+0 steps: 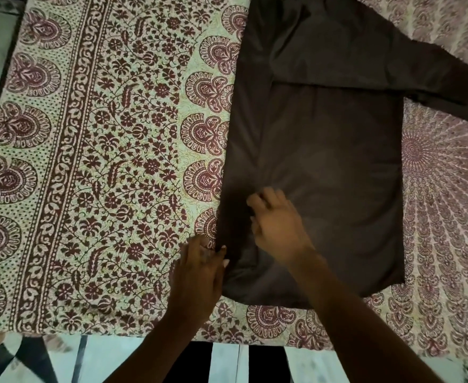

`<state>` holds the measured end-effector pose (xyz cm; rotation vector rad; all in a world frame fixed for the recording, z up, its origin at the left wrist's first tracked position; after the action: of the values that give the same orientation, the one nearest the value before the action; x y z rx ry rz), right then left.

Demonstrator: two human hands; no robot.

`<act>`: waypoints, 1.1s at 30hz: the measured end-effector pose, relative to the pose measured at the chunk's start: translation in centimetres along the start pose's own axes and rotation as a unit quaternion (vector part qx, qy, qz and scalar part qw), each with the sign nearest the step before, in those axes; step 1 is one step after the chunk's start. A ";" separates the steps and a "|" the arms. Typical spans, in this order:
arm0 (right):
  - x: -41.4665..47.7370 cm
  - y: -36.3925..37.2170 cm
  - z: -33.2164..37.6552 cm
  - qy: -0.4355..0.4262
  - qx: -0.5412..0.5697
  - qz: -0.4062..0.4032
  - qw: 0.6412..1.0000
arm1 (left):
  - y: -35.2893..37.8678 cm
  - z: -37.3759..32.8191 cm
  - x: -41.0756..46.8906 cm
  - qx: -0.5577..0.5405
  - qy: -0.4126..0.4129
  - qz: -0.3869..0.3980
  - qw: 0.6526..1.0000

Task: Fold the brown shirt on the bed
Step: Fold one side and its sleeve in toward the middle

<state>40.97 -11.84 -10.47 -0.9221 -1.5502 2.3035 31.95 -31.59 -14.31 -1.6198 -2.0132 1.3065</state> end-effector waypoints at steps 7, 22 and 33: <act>5.3 2.0 -5.8 -0.258 -0.178 0.020 0.949 | -0.8 -0.5 3.2 0.158 0.041 0.033 0.986; 13.1 -2.5 -10.2 -0.125 -0.146 0.001 0.981 | -2.6 -0.9 6.6 0.222 0.059 0.135 0.964; 17.6 -4.7 -12.0 -0.159 -0.162 0.007 0.974 | -3.8 -2.5 11.1 0.259 0.157 0.044 0.952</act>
<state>33.72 8.01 -15.86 -0.6474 -2.1034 2.3385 27.20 -20.62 -13.66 -1.5482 -1.2882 1.3547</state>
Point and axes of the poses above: each hand's wrist, its own x-axis towards the middle knuckle, its own y-axis out of the palm, z = x × y, the point moved 1 cm from there along x, towards the middle knuckle, and after that the axes turned 8 degrees about z, right-handed, at the moved point
